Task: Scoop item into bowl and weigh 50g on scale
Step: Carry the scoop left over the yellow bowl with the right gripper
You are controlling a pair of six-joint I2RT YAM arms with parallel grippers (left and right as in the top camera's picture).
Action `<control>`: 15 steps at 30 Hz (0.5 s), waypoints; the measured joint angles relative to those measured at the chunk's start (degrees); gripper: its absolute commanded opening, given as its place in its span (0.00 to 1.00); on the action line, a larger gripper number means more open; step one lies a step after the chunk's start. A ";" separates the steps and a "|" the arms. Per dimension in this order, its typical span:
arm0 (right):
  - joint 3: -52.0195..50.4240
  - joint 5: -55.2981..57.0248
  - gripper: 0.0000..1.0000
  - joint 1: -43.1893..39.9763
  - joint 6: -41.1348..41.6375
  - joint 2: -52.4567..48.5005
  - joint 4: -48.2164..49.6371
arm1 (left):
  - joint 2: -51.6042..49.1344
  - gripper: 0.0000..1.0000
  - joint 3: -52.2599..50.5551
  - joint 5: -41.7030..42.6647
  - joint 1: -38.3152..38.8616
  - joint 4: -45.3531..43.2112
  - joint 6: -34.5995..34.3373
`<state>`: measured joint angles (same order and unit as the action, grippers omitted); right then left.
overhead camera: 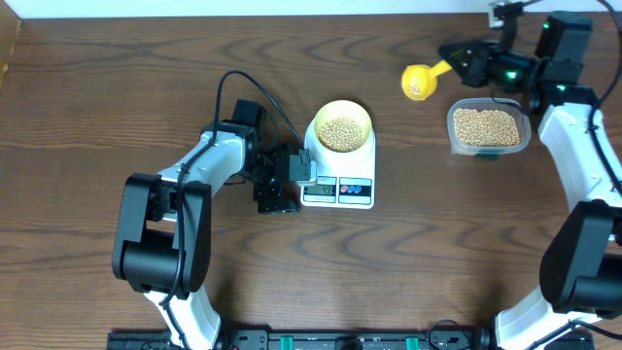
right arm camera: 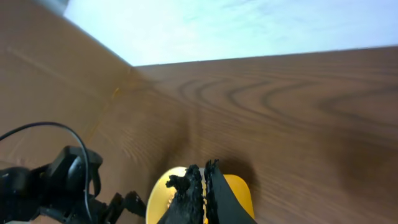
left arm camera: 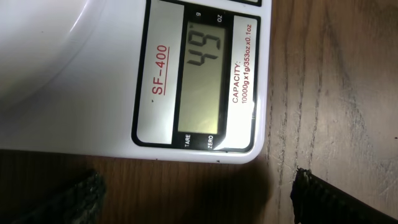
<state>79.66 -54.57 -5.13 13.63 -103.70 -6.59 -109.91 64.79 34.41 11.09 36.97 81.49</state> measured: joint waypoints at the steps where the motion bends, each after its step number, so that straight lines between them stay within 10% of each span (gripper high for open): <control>1: 0.00 0.00 0.01 0.61 0.00 0.00 0.55 | 0.00 0.98 0.00 0.00 0.00 0.00 0.00; 15: 0.00 -0.33 0.01 11.15 -9.33 0.00 4.42 | 0.00 0.98 0.00 0.00 0.00 0.00 0.00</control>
<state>79.66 -54.89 6.02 4.29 -103.70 -2.17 -109.91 64.79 34.41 11.09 36.97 81.49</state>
